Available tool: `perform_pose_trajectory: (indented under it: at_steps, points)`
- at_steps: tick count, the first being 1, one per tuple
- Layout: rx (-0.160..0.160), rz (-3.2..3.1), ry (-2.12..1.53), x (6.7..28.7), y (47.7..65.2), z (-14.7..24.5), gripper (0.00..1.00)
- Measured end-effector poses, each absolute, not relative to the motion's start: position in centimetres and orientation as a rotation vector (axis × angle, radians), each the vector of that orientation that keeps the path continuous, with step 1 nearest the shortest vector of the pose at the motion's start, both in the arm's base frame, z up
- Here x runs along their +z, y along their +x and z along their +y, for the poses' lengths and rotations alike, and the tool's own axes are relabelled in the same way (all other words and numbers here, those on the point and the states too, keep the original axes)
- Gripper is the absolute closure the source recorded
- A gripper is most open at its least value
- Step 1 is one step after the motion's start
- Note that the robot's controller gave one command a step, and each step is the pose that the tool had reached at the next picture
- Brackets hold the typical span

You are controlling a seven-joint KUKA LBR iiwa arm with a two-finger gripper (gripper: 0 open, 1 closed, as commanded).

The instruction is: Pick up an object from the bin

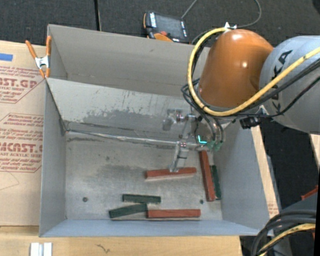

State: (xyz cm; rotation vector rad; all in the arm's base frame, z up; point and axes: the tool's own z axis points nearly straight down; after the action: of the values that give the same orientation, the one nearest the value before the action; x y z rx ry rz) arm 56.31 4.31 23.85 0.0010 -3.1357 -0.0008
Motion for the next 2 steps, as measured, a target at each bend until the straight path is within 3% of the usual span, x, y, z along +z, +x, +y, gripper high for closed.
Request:
perform_pose_trajectory:
  at_steps: [1, 2]
  points:
    - [-0.001, -3.120, 0.281, 10.3, 49.9, 5.6, 0.00]
    - [0.001, -3.129, 0.274, 7.0, 53.7, 1.7, 0.00]
